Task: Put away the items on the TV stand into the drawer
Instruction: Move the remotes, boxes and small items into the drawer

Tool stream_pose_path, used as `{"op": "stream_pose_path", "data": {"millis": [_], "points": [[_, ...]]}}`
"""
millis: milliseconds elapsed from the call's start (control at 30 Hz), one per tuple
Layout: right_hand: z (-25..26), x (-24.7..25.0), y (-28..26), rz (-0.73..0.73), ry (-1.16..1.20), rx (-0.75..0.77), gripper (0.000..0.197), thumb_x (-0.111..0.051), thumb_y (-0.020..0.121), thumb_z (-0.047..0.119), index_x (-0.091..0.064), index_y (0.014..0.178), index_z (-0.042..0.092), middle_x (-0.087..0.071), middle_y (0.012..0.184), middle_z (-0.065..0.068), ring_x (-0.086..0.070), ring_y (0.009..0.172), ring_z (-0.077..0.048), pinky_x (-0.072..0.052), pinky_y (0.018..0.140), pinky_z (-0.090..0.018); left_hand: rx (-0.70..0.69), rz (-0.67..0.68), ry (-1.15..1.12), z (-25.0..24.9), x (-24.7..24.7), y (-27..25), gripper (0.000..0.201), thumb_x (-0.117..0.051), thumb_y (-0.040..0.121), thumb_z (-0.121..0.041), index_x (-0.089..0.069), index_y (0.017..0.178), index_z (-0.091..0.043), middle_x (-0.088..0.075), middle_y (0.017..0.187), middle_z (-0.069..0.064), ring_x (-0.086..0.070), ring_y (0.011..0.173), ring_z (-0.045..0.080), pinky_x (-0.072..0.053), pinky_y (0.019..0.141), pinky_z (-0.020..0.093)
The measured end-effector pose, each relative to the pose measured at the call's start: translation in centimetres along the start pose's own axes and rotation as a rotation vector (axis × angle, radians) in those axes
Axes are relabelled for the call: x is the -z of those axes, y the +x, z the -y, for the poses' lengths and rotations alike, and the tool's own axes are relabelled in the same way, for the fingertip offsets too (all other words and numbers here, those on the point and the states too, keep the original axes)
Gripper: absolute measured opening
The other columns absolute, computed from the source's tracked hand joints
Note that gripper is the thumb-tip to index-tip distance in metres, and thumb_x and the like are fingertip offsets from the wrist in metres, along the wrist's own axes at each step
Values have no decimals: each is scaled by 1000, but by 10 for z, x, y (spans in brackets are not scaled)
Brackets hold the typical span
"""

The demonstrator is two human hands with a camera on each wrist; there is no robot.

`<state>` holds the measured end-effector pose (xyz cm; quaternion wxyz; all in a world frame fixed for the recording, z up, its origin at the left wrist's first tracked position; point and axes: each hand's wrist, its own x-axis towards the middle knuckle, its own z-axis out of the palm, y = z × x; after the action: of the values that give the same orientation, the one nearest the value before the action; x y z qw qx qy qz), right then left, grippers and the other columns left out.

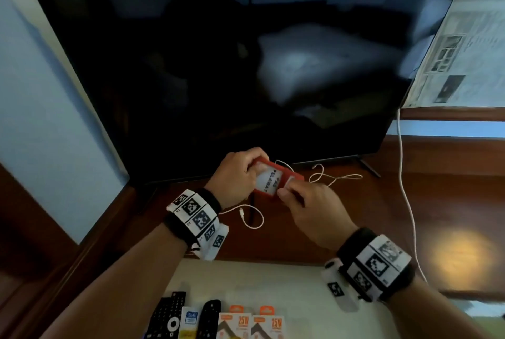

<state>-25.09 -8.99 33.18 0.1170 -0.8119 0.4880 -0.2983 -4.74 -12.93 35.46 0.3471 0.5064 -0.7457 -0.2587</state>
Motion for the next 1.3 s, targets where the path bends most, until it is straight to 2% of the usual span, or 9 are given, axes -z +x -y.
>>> {"op": "stream_pose_path", "data": {"millis": [167,433,533,633,767,900,1133,1233,1300], "points": [[-9,26,1,11,253,151,9,-78,87,24,-74,80,21,-66,78,14,-68,66,-6,-52,56,-16,18,318,-118,-11,8,-13,11,-54,106,-15,-61,111,-8,-70,91,15,-64,48,10,-47,42,22],[-22,13,-3,-8,693,-32,9,-69,92,17,-78,92,16,-72,90,-1,-70,80,-17,-58,71,-30,51,486,-394,8,13,-21,19,-59,103,-20,-61,116,-6,-74,85,11,-65,49,22,-44,38,21],[-23,3,-8,-79,856,-155,31,-59,97,0,-79,94,24,-75,85,-9,-69,71,-33,-57,64,-46,62,331,-589,9,3,-28,25,-58,101,-20,-59,119,-2,-73,88,15,-67,51,24,-46,37,23],[-17,-11,-19,-168,835,-289,29,-59,98,1,-78,91,21,-73,80,-17,-60,64,-35,-52,61,-43,32,24,-655,5,-15,-39,16,-57,103,-15,-59,115,-4,-73,92,18,-70,57,35,-52,40,32],[-17,-27,-33,-239,894,-509,15,-64,96,10,-77,99,15,-76,96,-11,-69,88,-26,-58,75,-38,-135,-264,-365,1,-40,-59,11,-56,105,-16,-63,114,-18,-72,94,4,-73,64,22,-59,49,37],[-21,-34,-41,-159,1327,-726,19,-56,98,-2,-71,108,0,-74,107,-14,-67,92,-24,-55,72,-32,-406,-397,40,0,-61,-78,19,-60,103,-12,-70,119,-11,-73,90,-3,-62,59,6,-47,52,14],[-41,-39,-61,-45,1679,-799,32,-48,82,3,-67,104,-10,-67,118,-29,-68,102,-35,-56,91,-42,-598,-133,717,34,-103,-109,34,-63,95,-12,-63,129,-12,-69,120,7,-68,82,23,-55,51,34],[-57,-45,-73,50,1522,-897,35,-57,96,18,-67,118,-7,-68,119,-28,-67,103,-36,-57,88,-44,-584,18,810,45,-126,-130,46,-72,86,-19,-60,130,-14,-66,120,9,-64,80,26,-55,57,36],[-68,-56,-81,39,1307,-962,31,-58,98,6,-62,127,-5,-67,120,-26,-66,104,-36,-59,86,-44,-580,96,806,50,-143,-142,52,-75,84,-19,-59,133,-14,-66,120,9,-66,81,27,-55,62,37]]}}
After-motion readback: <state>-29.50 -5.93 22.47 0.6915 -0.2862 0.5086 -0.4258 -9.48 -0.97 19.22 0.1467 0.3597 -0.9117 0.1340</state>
